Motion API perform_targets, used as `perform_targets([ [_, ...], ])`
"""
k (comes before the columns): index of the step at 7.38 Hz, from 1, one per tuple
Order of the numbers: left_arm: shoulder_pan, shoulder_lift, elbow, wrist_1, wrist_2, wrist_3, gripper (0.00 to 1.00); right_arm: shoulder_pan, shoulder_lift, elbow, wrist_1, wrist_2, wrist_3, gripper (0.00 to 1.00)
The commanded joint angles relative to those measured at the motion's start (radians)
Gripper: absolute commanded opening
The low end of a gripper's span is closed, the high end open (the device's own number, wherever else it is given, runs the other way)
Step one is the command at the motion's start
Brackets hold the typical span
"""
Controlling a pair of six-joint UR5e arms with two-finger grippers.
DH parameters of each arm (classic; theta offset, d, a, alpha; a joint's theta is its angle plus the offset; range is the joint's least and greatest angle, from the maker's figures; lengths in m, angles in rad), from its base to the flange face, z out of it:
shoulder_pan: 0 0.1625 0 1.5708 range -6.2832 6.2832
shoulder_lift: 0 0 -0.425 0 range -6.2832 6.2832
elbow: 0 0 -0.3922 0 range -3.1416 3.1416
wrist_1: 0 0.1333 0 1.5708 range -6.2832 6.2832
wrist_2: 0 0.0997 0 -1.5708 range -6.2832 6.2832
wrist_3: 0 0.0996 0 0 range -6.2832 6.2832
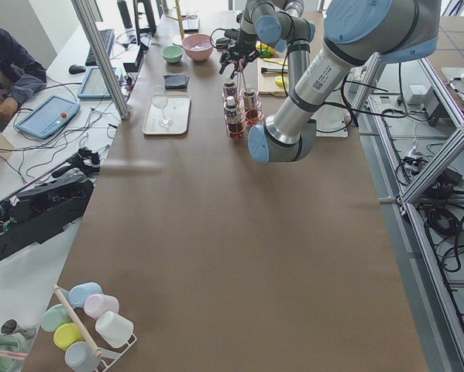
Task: Take tea from basket to plate
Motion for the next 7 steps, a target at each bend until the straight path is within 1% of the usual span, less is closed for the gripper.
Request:
perform_targets([
  [1, 0.001, 0.0, -0.001, 0.0, 0.002, -0.001, 0.0, -0.004, 0.013, -0.036, 0.003, 0.0, 0.008, 0.75],
  [2, 0.001, 0.0, -0.001, 0.0, 0.002, -0.001, 0.0, -0.014, 0.013, -0.036, 0.003, 0.0, 0.01, 0.75],
  [3, 0.006, 0.0, -0.001, 0.0, 0.002, -0.003, 0.0, -0.017, 0.011, -0.031, 0.003, 0.0, 0.01, 0.67],
  [4, 0.008, 0.0, -0.001, 0.0, 0.002, -0.003, 0.0, -0.017, 0.013, -0.028, 0.002, 0.0, 0.019, 0.23],
  [5, 0.008, 0.0, 0.001, 0.0, 0.002, -0.003, 0.0, -0.017, 0.013, -0.025, 0.002, 0.003, 0.049, 0.0],
  [7, 0.009, 0.0, 0.001, 0.0, 0.002, -0.001, 0.0, -0.014, 0.01, -0.008, -0.003, 0.012, 0.068, 0.0],
])
